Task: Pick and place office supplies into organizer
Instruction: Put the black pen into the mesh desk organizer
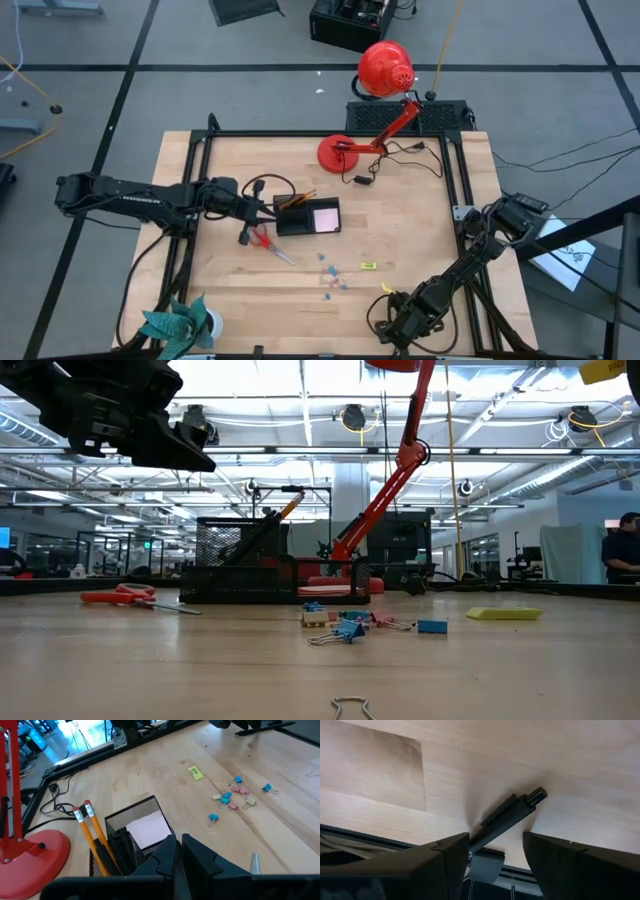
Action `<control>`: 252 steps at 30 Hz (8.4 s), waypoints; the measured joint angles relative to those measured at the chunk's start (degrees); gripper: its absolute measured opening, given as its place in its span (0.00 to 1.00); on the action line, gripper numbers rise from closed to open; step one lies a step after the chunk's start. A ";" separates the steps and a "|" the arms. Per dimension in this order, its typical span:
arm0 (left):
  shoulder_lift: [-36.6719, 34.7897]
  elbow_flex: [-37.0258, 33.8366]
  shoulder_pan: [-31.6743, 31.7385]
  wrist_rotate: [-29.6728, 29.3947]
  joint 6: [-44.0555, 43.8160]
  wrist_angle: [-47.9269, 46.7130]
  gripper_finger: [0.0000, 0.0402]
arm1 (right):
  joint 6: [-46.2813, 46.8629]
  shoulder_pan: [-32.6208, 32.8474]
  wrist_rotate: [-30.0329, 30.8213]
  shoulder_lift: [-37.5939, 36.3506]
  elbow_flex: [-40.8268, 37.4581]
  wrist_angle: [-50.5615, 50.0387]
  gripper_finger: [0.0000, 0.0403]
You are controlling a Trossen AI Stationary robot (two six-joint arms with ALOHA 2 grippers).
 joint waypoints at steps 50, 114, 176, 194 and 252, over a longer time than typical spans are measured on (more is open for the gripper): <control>0.02 0.00 0.00 -0.07 -1.84 -1.09 0.09 | -40.27 -11.07 19.42 1.01 -0.28 -11.58 0.04; 0.00 0.00 0.00 -0.09 -3.98 -4.58 0.09 | -50.77 -21.48 18.24 -0.81 0.00 -9.36 0.35; 0.01 0.00 -0.02 -0.12 -6.23 -6.99 0.09 | -71.60 -20.03 33.15 -12.10 -0.44 -5.58 0.06; -24.45 0.09 -0.09 -13.98 -5.09 -0.66 0.09 | -120.08 -29.84 53.72 -14.23 -0.31 38.37 0.06; -29.24 0.04 -0.06 -13.49 -5.87 -10.59 0.09 | -133.58 -46.85 39.57 17.41 14.88 59.77 0.06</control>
